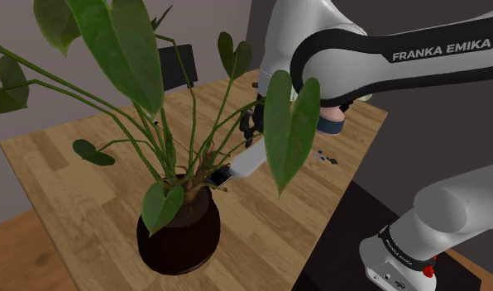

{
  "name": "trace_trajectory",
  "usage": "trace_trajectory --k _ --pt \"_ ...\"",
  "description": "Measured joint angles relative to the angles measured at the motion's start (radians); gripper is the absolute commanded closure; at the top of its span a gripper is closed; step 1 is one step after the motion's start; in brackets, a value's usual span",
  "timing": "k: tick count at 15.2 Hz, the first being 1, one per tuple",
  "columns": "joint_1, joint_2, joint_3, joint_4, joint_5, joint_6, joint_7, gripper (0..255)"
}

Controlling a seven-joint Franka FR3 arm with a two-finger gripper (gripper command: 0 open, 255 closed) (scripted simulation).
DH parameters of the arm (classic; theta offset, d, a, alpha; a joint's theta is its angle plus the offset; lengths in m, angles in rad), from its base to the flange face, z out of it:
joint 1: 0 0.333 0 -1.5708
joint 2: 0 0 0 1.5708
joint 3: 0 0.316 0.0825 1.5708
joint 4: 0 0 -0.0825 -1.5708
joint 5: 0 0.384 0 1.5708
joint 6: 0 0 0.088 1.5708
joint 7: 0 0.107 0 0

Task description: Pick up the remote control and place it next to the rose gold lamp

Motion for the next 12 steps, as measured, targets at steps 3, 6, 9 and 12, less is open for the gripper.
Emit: trace_trajectory --k 3,6,9,12 --pt "0.002 -0.01 -0.012 0.03 0.002 -0.039 -0.002 255" --pt "0.007 -0.025 -0.026 0.062 0.006 -0.083 -0.005 255" --pt "0.009 -0.038 -0.043 0.092 0.008 -0.125 -0.011 255" --pt "0.008 -0.044 -0.056 0.127 0.007 -0.166 -0.014 255"
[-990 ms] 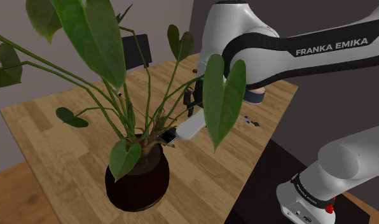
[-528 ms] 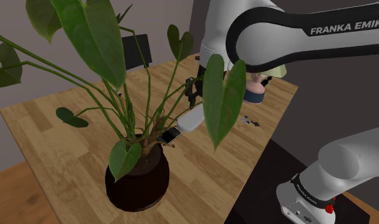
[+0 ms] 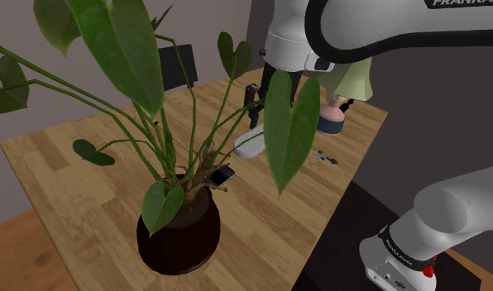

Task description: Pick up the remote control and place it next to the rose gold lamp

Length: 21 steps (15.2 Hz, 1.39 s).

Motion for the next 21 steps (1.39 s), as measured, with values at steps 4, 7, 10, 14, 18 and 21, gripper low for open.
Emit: trace_trajectory --k 4,7,10,14,18,21 --pt "-0.002 -0.002 -0.012 0.05 -0.005 -0.053 0.002 255" --pt "-0.006 0.002 -0.017 0.089 -0.011 -0.088 0.004 255" --pt "-0.007 0.001 -0.025 0.132 -0.014 -0.132 0.007 255" --pt "-0.012 0.009 -0.03 0.191 -0.023 -0.185 0.014 255" --pt "-0.019 0.023 -0.031 0.254 -0.034 -0.237 0.022 255" --pt "-0.024 0.036 -0.03 0.302 -0.043 -0.275 0.029 255"
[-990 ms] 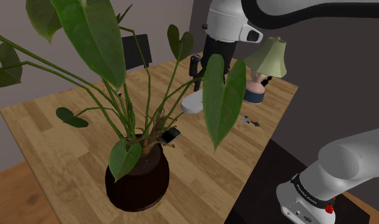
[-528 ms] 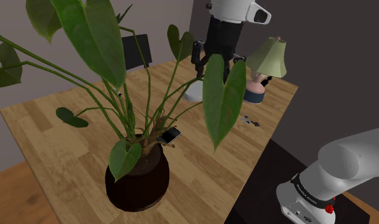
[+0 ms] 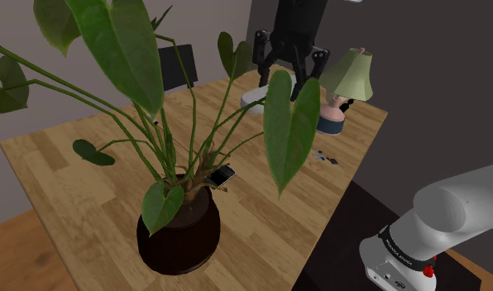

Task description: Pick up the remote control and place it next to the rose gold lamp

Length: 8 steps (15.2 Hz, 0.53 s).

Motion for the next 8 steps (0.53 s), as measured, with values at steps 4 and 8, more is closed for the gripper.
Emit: trace_trajectory --k 4,8 --pt "-0.008 0.024 0.008 0.072 -0.015 -0.052 0.015 255" --pt "-0.015 0.047 0.013 0.142 -0.03 -0.105 0.026 255"
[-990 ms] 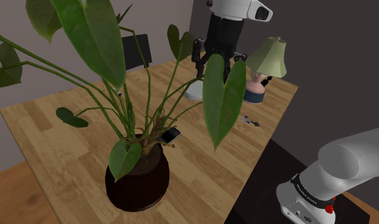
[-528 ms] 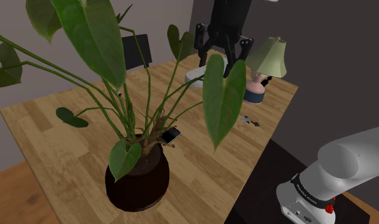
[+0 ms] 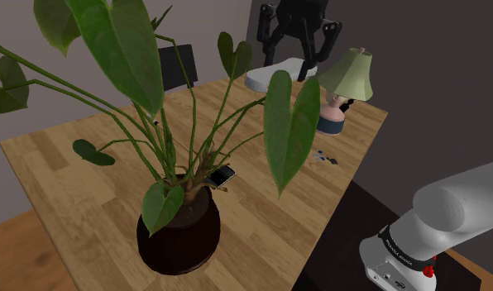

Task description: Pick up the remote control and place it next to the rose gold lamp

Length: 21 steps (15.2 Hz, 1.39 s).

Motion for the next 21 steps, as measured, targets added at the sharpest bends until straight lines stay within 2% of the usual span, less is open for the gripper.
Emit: trace_trajectory --k 11,17,21 --pt "-0.016 0.122 0.068 0.24 -0.081 -0.151 0.074 255" --pt "-0.055 0.072 -0.049 0.212 -0.059 -0.171 -0.076 255" --pt "-0.085 0.024 -0.152 0.154 -0.045 -0.163 -0.21 255"
